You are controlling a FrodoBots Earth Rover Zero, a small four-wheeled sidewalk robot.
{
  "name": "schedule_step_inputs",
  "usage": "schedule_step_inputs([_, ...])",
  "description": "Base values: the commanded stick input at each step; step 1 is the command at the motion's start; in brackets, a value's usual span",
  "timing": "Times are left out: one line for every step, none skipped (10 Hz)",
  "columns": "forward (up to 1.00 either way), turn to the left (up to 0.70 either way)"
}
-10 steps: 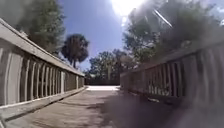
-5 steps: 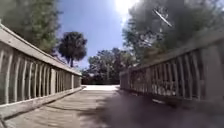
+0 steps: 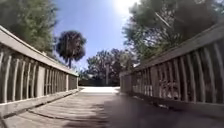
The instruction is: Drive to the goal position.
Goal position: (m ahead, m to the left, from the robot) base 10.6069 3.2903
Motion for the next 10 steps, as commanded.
schedule_step_inputs([0.85,0.23])
schedule_step_inputs([0.85,0.34])
schedule_step_inputs([0.85,0.34])
schedule_step_inputs([0.85,0.34])
schedule_step_inputs([0.85,0.34])
schedule_step_inputs([0.85,0.34])
schedule_step_inputs([0.85,0.34])
schedule_step_inputs([0.85,0.33])
schedule_step_inputs([0.85,0.26])
schedule_step_inputs([0.85,0.19])
